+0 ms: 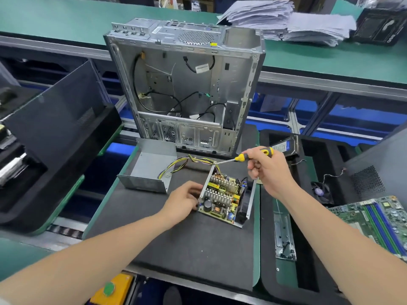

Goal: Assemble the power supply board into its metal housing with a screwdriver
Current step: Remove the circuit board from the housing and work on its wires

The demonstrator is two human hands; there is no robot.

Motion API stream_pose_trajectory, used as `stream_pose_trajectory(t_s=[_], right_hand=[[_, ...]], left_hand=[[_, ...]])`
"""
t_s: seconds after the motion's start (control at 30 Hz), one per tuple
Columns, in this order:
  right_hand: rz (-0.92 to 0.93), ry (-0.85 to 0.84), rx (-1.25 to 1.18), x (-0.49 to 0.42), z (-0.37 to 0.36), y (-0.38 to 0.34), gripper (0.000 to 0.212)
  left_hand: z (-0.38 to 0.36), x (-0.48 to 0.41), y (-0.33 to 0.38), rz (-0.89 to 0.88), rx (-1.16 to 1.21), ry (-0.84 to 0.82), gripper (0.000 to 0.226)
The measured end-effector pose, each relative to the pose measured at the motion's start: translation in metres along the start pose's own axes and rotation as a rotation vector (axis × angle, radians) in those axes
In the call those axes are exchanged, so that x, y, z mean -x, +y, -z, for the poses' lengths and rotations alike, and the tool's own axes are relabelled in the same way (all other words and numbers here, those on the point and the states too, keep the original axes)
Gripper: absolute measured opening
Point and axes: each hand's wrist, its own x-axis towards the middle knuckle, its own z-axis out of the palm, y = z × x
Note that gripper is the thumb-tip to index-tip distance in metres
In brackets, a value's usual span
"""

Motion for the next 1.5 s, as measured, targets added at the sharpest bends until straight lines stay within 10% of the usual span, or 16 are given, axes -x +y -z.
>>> stream_pose_trajectory(t_s=[0.23, 0.77, 1.5], right_hand=[[-0.001, -0.098, 0.164, 0.008, -0.005, 0.002, 0.028], [0.289, -0.234, 0.902, 0.039, -0.068, -0.001, 0.015], [0.221, 0.002, 0.692, 0.044, -0.047, 0.006, 0.013]], left_hand=[[-0.002, 0.015, -0.032, -0.357, -0.432, 0.068, 0.039], [0.001, 0.007, -0.056, -0.432, -0.504, 0.081, 0.026], [-0.016, 0.01, -0.058, -0.416, -0.503, 0.183, 0.036]])
